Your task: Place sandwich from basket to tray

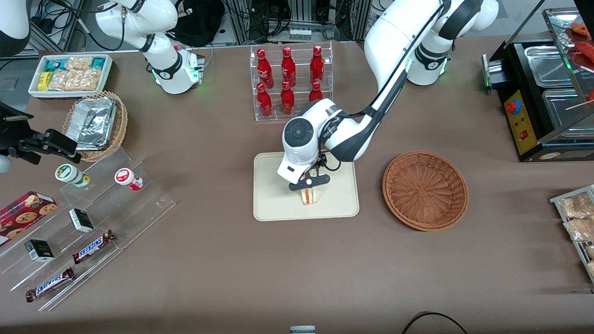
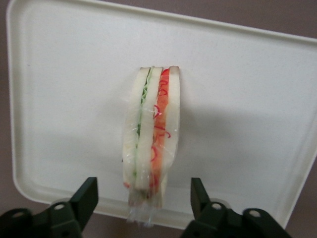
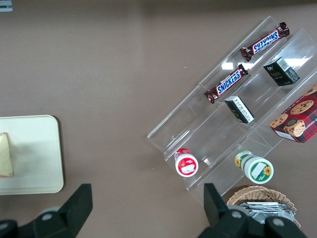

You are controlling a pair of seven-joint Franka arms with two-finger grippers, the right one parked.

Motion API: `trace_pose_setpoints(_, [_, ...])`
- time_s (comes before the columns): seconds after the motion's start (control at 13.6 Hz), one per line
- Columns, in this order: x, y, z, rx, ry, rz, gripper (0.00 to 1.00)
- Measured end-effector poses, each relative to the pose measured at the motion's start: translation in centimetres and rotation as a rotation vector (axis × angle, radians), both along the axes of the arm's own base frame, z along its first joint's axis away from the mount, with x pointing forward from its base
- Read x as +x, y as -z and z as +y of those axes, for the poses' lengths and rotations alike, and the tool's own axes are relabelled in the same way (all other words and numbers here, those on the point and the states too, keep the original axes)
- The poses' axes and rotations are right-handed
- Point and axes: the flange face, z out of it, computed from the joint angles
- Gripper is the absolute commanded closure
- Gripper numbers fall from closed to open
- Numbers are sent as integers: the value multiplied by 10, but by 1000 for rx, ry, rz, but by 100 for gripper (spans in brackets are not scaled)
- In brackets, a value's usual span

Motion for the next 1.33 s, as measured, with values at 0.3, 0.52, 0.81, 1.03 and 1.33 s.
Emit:
trace_pose_setpoints(0.3, [-1,-63,18,69,25,-6,0])
trace_pose_setpoints(0.52, [16,-102,55,121,-11,-22,0])
trace_pose_setpoints(0.81, [57,-128,130,147,-105,-13,0])
trace_pose_setpoints(1.03, [74,-133,179,146,-102,3,0])
trace_pose_setpoints(1.33, [81,-160,248,104,-59,23,0])
